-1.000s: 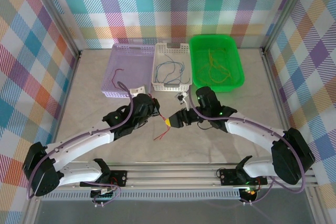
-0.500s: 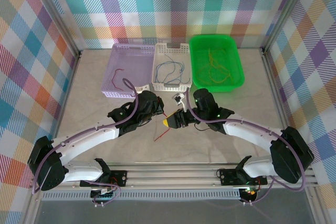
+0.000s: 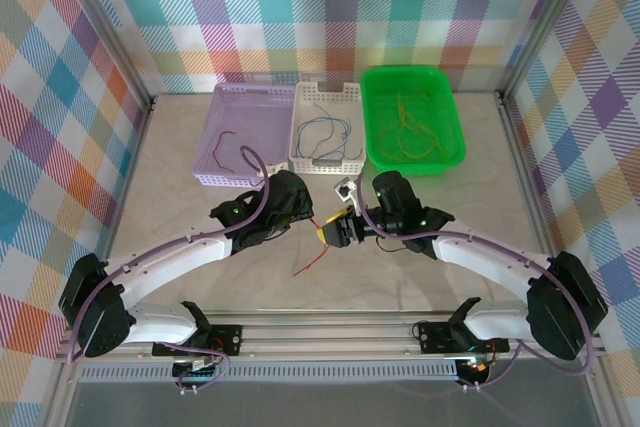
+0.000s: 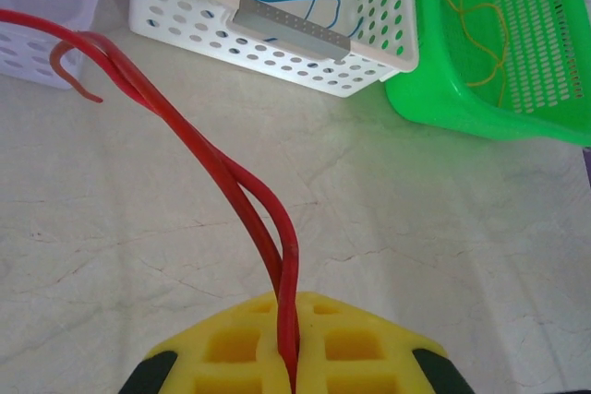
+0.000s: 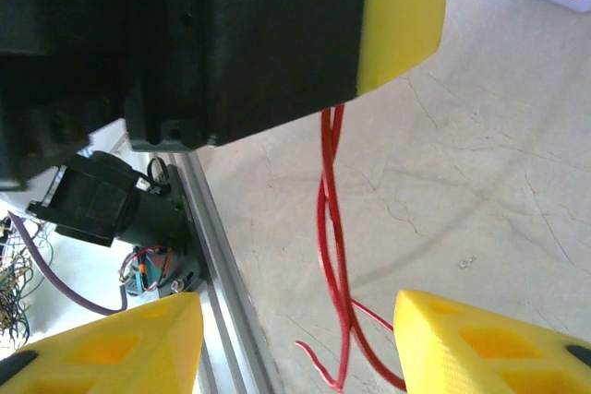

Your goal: Untangle the cables

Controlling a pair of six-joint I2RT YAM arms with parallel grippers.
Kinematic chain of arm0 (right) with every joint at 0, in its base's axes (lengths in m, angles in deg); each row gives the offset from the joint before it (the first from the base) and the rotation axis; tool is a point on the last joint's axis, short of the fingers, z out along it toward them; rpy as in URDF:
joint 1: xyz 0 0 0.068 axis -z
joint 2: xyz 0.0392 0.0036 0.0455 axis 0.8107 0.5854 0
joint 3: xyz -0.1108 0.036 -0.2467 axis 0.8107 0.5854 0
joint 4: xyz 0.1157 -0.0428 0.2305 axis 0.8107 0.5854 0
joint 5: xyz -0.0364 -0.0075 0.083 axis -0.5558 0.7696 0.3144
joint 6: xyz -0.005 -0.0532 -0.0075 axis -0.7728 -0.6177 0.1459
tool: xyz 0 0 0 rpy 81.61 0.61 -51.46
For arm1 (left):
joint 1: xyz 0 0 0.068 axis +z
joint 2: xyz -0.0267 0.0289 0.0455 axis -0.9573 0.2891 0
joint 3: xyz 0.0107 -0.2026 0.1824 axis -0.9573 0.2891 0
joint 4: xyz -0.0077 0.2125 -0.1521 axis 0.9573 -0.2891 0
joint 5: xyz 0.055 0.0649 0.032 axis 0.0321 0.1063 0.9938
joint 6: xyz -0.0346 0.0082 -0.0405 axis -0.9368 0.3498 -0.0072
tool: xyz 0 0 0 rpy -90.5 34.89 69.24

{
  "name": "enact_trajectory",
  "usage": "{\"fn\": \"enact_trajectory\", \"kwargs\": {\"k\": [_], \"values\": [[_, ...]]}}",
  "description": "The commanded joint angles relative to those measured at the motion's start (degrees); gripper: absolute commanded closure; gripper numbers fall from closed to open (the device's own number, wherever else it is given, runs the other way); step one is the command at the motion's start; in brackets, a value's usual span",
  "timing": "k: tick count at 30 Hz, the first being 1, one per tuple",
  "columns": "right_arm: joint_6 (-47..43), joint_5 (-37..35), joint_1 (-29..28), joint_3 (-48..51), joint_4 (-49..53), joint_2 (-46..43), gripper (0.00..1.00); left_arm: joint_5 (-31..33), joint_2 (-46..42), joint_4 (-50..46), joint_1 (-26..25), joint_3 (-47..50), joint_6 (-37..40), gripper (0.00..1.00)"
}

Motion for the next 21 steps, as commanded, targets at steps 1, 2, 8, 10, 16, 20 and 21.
{"fn": "enact_trajectory", "kwargs": {"k": [1, 2, 8, 10, 16, 20, 21], "values": [[-1.78, 0.55, -0.81, 0.21, -2.15, 2.09, 0.44, -0.56, 0.08, -1.57, 0.55, -2.08, 0.47, 1.00], [-1.77, 0.53, -0.91, 0.11, -2.40, 2.59, 0.44, -0.72, 0.16, -1.51, 0.55, -2.12, 0.47, 1.00], [-1.06, 0.67, -1.69, -1.03, -4.17, 5.77, 0.57, -1.48, 0.32, -1.34, 0.61, -1.84, 0.15, 1.00], [-0.64, 0.45, -1.77, -1.15, -4.33, 6.15, 0.69, -1.31, 0.25, -1.56, 0.60, -1.73, 0.32, 1.00], [-0.44, 0.96, -1.80, -1.29, -3.61, 5.47, 1.00, -1.17, 0.66, -3.03, 0.68, -2.08, 1.44, 1.00], [1.25, 1.99, -1.80, -1.09, -4.41, 4.28, 1.00, -3.40, 1.38, -4.06, 1.07, -3.08, 3.37, 0.61], [1.82, 1.94, -1.80, -1.09, -4.55, 3.92, 1.00, -4.07, 1.31, -4.36, 1.10, -3.24, 3.98, 0.49]]}}
